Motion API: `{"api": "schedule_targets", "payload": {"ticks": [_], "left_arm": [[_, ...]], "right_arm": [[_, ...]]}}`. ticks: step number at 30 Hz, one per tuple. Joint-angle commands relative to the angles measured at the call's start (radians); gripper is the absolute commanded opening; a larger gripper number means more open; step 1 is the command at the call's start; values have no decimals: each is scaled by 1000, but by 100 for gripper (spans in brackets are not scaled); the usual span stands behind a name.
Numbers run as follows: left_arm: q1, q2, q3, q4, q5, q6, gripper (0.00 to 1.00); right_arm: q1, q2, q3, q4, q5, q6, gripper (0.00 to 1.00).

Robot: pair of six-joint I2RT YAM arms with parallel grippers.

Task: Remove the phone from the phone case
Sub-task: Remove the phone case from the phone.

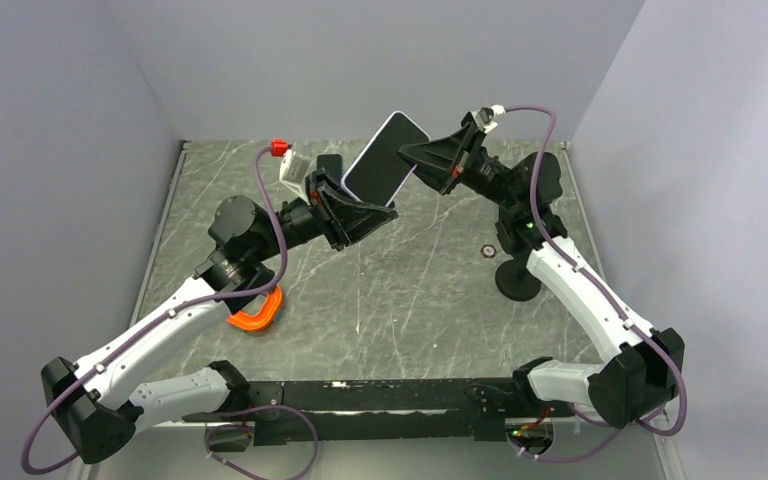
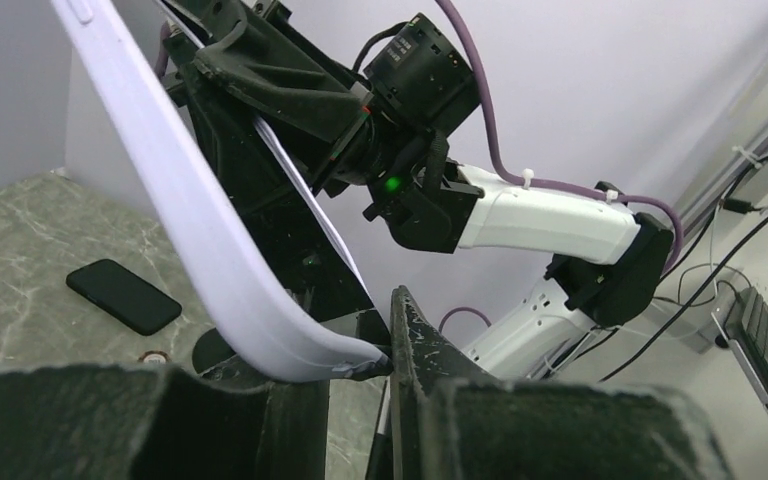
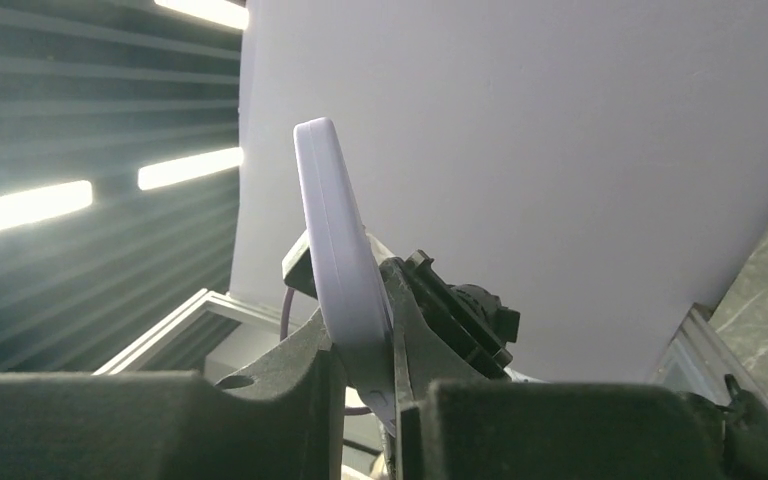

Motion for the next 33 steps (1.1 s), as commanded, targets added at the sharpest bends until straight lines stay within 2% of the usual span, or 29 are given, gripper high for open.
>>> {"api": "schedule_targets", "payload": {"ticks": [1, 7, 12, 14, 18, 23, 29, 33], "left_arm": [[23, 22, 21, 90, 118, 170, 0], [49, 47, 7, 205, 188, 106, 0], [116, 83, 9, 290, 344, 41, 0], [136, 87, 17, 275, 373, 46, 0], [158, 81, 28, 198, 368, 95, 0], [192, 79, -9, 233, 339, 50, 0], [232, 122, -72, 356, 318, -100, 0], [237, 164, -106, 415, 276, -230, 0]], "right_arm": [[26, -2, -15, 85, -44, 264, 0], [52, 26, -3, 131, -55, 306, 0], [70, 36, -3, 152, -66, 327, 0], [77, 36, -6, 161, -66, 332, 0], [91, 41, -15, 192, -60, 353, 0], [100, 55, 0, 232, -56, 381, 0], [104, 78, 48, 279, -58, 413, 0], [102, 98, 31, 384, -33, 464, 0]]}}
